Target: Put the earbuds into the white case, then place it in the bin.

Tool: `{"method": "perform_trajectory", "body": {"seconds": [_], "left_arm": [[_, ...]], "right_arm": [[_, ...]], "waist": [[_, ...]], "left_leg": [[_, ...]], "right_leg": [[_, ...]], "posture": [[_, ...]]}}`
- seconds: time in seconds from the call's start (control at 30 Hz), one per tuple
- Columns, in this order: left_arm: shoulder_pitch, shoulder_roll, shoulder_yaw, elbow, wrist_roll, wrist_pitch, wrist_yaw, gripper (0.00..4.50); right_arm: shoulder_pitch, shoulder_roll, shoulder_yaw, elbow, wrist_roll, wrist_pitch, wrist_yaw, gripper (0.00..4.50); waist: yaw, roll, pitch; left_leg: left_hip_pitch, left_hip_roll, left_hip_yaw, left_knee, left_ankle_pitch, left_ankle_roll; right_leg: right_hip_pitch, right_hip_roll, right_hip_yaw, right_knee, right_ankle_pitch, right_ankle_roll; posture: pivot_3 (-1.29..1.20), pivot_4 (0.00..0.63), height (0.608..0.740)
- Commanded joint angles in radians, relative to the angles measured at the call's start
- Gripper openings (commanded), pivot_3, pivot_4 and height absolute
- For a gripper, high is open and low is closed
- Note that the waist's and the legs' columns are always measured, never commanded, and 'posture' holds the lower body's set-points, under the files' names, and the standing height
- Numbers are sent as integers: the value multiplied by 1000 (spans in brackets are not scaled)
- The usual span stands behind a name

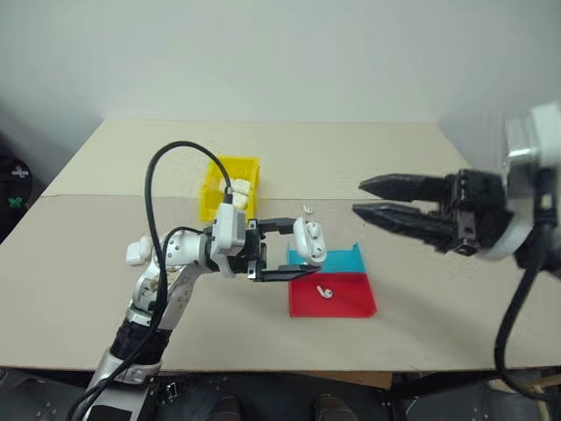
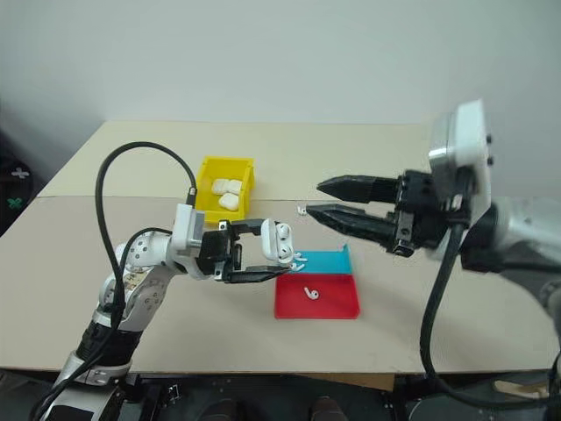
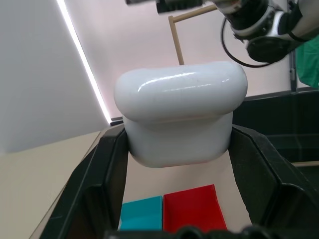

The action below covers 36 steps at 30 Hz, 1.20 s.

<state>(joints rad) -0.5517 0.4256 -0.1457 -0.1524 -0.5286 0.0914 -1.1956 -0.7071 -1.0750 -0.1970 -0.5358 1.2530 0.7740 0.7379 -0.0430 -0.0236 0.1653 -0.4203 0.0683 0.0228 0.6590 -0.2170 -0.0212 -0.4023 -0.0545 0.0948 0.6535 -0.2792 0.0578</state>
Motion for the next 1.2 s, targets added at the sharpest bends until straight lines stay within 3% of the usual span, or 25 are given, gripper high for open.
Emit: {"method": "perform_trajectory", "body": {"seconds": [0.03, 0.1, 0.3, 0.57, 0.93, 1.2], "left_arm": [[-36, -3, -4, 8, 12, 1, -11, 2766], [-44, -10, -14, 18, 27, -5, -9, 2766], [-72, -54, -30, 57, 73, -24, 21, 2766], [-87, -68, -30, 43, 78, -14, 25, 2766], [-71, -68, -13, 21, 53, -24, 8, 2766], [-58, -72, -7, 18, 55, -29, 18, 2766]], "right_arm": [[-174, 19, 146, 78, -93, 49, 124, 646], [-255, 38, 216, 111, -153, 63, 183, 57], [-480, 129, 399, 221, -320, 134, 309, 57], [-528, 170, 515, 195, -520, 94, 443, 57], [-471, 140, 544, 133, -707, 43, 511, 57], [-455, 133, 455, 165, -717, 21, 523, 57]], "waist": [[0, 0, 0], [3, 0, 0], [14, 0, 0], [29, 0, 0], [30, 0, 0], [28, 1, 0]], "left_leg": [[0, 0, 0, 0, 0, 0], [-2, 0, 0, 0, 0, 0], [-4, 0, 1, 1, 0, 0], [-4, 0, 1, 1, 0, 0], [-4, 0, 1, 1, 0, 0], [-3, -1, 1, 2, 0, 0]], "right_leg": [[0, 0, 0, 0, 0, 0], [-2, 0, 0, 0, 0, 0], [-3, -1, -1, -1, 0, 0], [-4, -1, -1, 0, 0, 0], [-4, -1, -1, 1, 0, 0], [-4, -1, 0, 1, 0, 0]], "posture": [[0, 150, 740], [0, 150, 740], [0, 150, 740], [0, 150, 740], [0, 150, 740], [0, 150, 740]]}}
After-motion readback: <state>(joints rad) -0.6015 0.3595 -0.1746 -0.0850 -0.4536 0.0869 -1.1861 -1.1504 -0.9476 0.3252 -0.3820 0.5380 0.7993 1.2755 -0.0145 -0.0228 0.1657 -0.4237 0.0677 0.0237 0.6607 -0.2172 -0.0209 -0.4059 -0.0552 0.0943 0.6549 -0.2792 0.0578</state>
